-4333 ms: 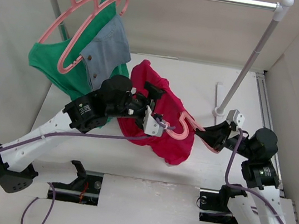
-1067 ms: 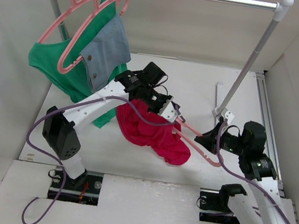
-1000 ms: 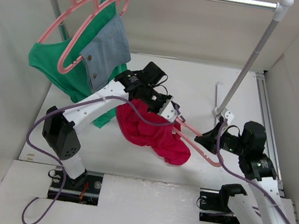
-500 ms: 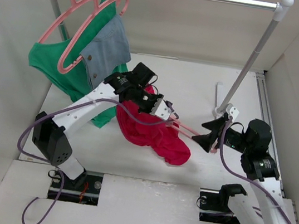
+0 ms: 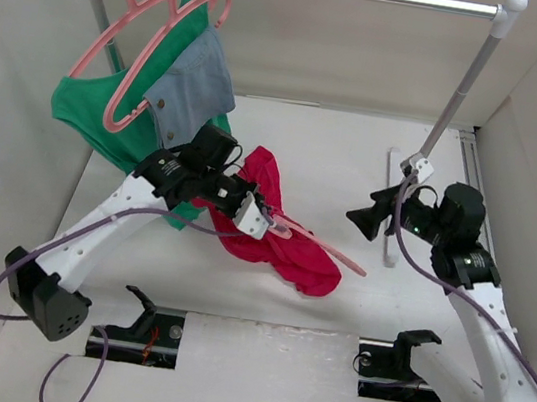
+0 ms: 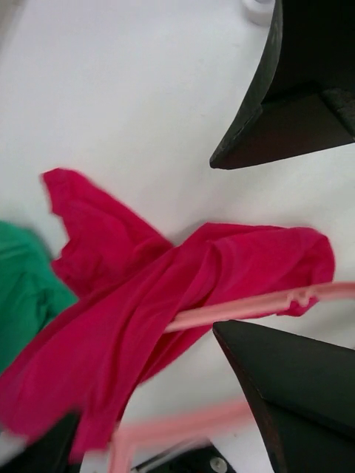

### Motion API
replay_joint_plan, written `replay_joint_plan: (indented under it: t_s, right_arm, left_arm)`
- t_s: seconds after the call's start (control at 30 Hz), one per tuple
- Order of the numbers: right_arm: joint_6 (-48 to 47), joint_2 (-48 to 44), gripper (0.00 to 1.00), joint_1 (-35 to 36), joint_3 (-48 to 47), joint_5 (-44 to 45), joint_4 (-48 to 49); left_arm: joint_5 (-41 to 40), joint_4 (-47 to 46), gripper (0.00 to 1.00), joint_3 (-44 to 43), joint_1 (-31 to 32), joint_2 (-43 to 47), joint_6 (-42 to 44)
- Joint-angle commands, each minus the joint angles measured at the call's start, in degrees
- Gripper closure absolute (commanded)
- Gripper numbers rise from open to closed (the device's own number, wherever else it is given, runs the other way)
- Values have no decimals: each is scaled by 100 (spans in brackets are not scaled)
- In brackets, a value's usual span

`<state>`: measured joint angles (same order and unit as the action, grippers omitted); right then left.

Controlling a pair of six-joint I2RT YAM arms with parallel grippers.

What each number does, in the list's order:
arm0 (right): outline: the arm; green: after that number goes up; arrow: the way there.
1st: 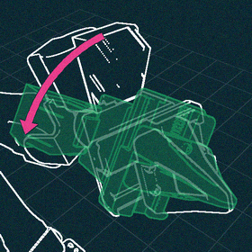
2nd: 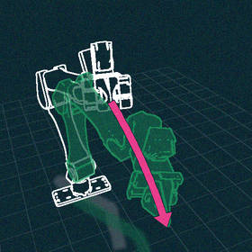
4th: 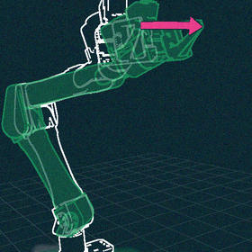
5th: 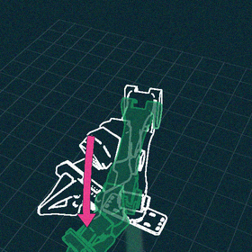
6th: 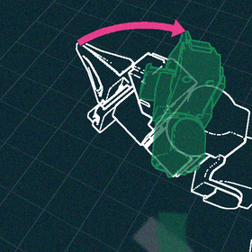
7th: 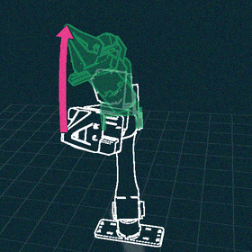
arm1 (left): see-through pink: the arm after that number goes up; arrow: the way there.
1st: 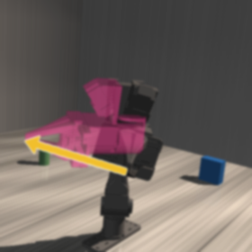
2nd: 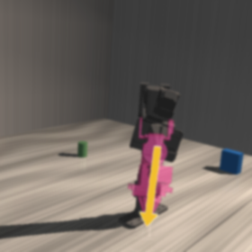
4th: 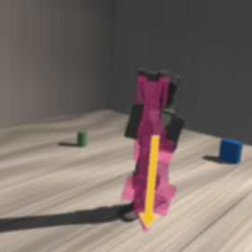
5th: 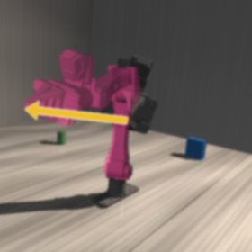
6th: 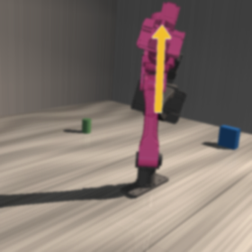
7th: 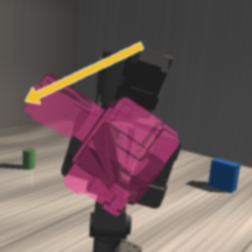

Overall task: Place the t-shirt on the hanger
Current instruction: Place tshirt on hanger

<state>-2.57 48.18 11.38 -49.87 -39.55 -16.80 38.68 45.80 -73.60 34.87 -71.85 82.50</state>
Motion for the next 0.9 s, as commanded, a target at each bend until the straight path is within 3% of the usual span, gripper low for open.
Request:
replay_joint_plan:
  t_s: [0.0, 0.1, 0.27, 0.73, 0.87]
  right_arm:
    - [327, 270, 13, 23, 336, 589, 114]
    - [652, 665, 21, 381, 758, 667, 624]
    - [862, 1736, 19, 1287, 663, 1222, 1081]
    - [1153, 3627, 19, 1956, 92, 1072, 1548]
    - [1153, 4058, 31, 2009, -76, 1125, 1548]
  left_arm:
    - [123, 60, 100, 30, 2, 601, 731]
    - [193, 366, 100, 30, 2, 726, 943]
    - [140, 369, 100, 276, 55, 945, 944]
    - [-44, -88, 100, 531, 230, 1007, 636]
    - [-97, -220, 100, 584, 230, 1007, 505]
